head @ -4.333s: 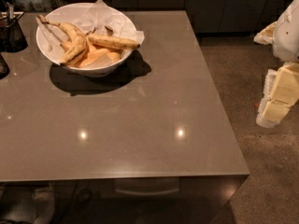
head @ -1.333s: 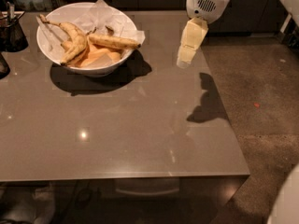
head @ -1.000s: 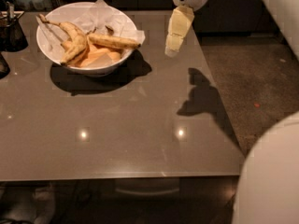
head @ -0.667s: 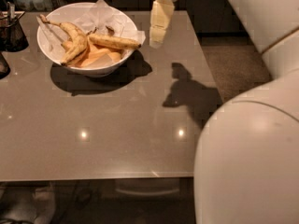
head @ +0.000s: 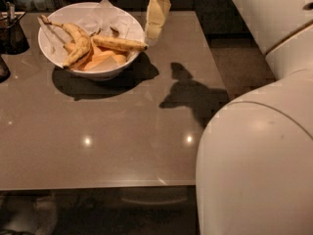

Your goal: Pick banana from white bowl

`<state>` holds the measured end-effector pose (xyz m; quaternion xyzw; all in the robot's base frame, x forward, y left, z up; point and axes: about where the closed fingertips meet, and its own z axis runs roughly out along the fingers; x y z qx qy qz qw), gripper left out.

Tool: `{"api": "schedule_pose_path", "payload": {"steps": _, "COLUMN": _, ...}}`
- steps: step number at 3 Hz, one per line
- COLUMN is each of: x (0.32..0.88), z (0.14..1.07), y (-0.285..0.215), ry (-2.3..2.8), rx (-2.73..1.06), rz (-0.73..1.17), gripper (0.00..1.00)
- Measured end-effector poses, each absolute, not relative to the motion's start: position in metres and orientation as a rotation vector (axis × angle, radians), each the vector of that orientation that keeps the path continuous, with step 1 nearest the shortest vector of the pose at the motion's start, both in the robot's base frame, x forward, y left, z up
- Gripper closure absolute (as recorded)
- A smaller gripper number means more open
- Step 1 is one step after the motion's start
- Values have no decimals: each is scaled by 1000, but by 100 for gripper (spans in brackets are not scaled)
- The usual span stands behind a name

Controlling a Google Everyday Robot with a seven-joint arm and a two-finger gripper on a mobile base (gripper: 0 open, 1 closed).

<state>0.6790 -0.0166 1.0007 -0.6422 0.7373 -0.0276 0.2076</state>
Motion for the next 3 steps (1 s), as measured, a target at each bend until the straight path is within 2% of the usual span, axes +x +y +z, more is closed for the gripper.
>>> {"api": "schedule_pose_path", "payload": {"steps": 1, "x": 689, "z": 1003, "y": 16, "ry": 2021, "rx": -1792, "rz": -14, "gripper": 0}}
{"api": "schedule_pose_path", "payload": {"steps": 3, "x": 700, "z": 1006, "y": 21, "ry": 1983, "rx": -1743, "rz": 30, "gripper": 0}}
